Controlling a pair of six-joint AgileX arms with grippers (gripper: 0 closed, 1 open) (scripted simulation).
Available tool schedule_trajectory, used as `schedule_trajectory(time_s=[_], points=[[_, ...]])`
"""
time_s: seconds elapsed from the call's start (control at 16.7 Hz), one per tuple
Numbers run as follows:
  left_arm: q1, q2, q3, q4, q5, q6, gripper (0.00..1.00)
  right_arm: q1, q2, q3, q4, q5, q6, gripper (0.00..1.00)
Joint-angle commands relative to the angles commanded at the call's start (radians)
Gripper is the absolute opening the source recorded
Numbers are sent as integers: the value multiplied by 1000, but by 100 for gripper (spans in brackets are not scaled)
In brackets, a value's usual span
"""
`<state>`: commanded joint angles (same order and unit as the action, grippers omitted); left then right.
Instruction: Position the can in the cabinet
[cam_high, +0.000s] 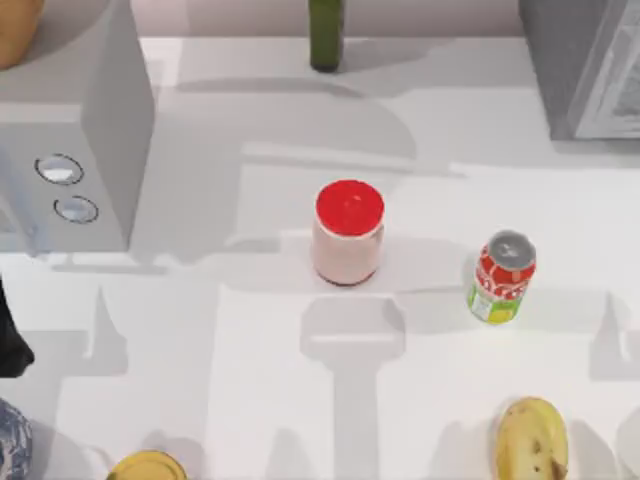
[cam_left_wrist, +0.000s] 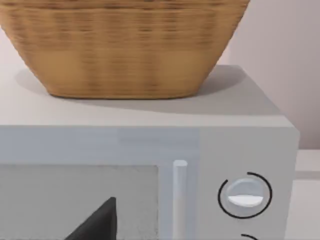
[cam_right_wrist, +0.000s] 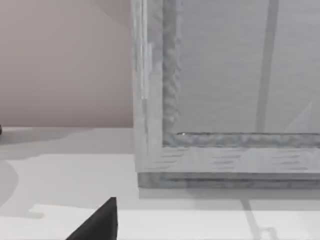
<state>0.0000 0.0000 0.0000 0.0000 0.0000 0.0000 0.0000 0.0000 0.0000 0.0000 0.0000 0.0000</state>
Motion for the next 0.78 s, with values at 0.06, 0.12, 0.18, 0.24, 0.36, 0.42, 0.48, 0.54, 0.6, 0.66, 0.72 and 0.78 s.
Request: schedule_trajectory(time_s=[0.06, 0.12, 0.18, 0.24, 0.36, 0.42, 0.48, 0.54, 0.6, 0.66, 0.72, 0.78], points=[[0, 0, 0, 0, 0, 0, 100, 0, 0, 0, 0, 0, 0, 100], [0, 0, 0, 0, 0, 0, 100, 0, 0, 0, 0, 0, 0, 100], [0, 0, 0, 0, 0, 0, 100, 9, 10, 2, 10, 7, 2, 100], [0, 0, 0, 0, 0, 0, 100, 26, 30, 7, 31, 19, 7, 100], [0, 0, 0, 0, 0, 0, 100, 80, 101, 21, 101, 61, 24, 100], [0, 0, 0, 0, 0, 0, 100, 115, 151, 30, 151, 89, 37, 100], [0, 0, 0, 0, 0, 0, 100, 154, 212, 41, 209, 121, 51, 100], [0, 0, 0, 0, 0, 0, 100, 197, 283, 52, 273, 157, 67, 100], [0, 0, 0, 0, 0, 0, 100, 242, 364, 65, 341, 195, 85, 100], [0, 0, 0, 0, 0, 0, 100, 288, 454, 78, 411, 236, 104, 100], [0, 0, 0, 0, 0, 0, 100, 336, 553, 93, 482, 280, 123, 100], [0, 0, 0, 0, 0, 0, 100, 383, 659, 108, 554, 326, 142, 100]])
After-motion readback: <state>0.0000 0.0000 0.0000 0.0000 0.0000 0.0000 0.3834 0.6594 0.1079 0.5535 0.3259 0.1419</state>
